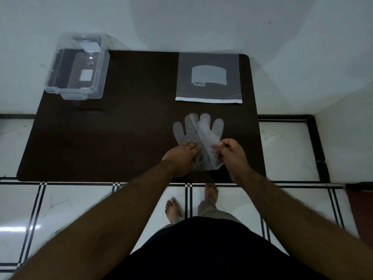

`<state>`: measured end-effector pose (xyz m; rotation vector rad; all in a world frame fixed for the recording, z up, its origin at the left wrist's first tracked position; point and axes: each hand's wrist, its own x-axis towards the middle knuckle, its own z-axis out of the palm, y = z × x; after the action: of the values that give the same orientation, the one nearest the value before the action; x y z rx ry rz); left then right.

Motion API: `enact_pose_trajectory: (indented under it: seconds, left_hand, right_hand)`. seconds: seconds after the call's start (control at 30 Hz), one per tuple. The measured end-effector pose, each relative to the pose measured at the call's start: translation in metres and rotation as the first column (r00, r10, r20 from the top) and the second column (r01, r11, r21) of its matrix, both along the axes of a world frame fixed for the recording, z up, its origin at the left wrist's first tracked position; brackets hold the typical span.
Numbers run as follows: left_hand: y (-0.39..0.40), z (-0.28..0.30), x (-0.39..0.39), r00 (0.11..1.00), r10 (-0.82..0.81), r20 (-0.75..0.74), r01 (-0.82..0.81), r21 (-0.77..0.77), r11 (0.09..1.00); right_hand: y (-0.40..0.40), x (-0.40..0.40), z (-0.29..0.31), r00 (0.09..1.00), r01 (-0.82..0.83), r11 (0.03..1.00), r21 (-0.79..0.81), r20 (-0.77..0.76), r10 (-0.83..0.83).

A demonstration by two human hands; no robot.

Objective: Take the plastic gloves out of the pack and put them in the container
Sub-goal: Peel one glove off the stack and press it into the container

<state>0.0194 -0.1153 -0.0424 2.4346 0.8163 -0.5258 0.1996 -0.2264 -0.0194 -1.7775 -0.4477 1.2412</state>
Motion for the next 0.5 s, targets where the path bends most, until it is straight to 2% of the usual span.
enact_pose_trajectory:
  seconds: [0.17, 0.33, 0.5]
  left_hand:
    - [-0.007, -0.006, -0.003, 1.0, -0.002, 0.021, 0.001, 0.048, 0.999]
    - [-0.008, 0.001, 0.015, 0.993, 0.018, 0.119, -0.026, 0.06, 0.998]
    - [-0.005, -0.006, 0.024, 0.986, -0.165, -0.019, 0.166, 0.066, 0.984]
  right_hand:
    - [-0.005, 0.004, 0.002, 1.0, 0.007, 1.0, -0.002, -0.013, -0.007]
    - [-0.008, 0.008, 0.0, 0.999, 0.034, 0.999, -0.014, -0.001, -0.034]
    - [-0.009, 0.011, 0.002, 0.99, 0.13, 0.991, 0.022, -0.05, -0.129]
